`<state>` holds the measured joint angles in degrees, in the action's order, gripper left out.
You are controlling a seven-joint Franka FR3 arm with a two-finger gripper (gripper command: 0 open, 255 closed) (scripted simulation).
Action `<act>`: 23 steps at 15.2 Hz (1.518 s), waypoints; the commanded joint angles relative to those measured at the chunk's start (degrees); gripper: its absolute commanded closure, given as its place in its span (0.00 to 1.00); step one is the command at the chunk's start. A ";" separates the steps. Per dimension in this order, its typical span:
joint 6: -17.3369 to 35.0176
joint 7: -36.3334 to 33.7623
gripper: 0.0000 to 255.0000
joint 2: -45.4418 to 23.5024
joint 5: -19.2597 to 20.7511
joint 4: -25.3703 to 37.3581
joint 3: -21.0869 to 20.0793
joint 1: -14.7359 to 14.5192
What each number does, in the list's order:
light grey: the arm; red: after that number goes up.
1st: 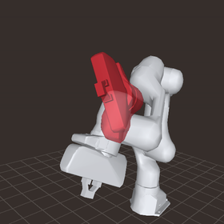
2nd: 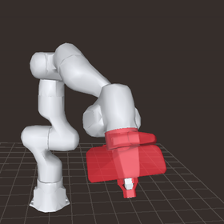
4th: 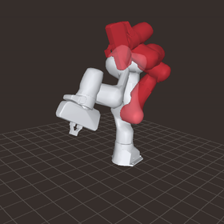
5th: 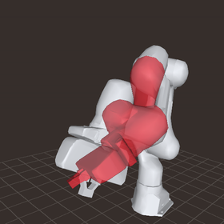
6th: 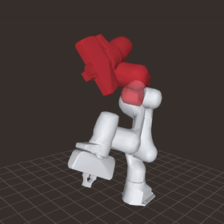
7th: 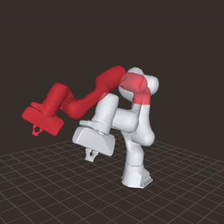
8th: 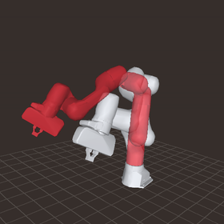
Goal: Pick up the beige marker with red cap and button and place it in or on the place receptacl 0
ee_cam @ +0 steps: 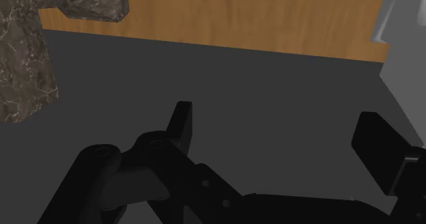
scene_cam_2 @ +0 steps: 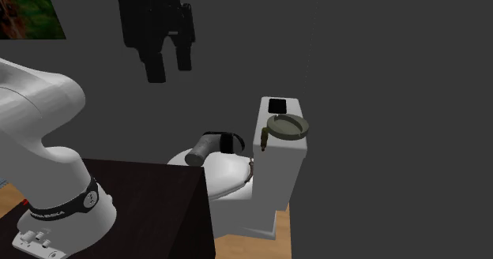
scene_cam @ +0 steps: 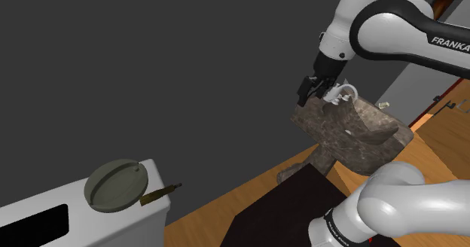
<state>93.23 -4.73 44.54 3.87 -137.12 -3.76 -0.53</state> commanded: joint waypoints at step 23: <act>30.08 22.81 0.00 -39.21 -1.55 8.09 -4.01 -11.79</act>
<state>122.16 17.22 7.06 2.35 -129.56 -7.26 -11.74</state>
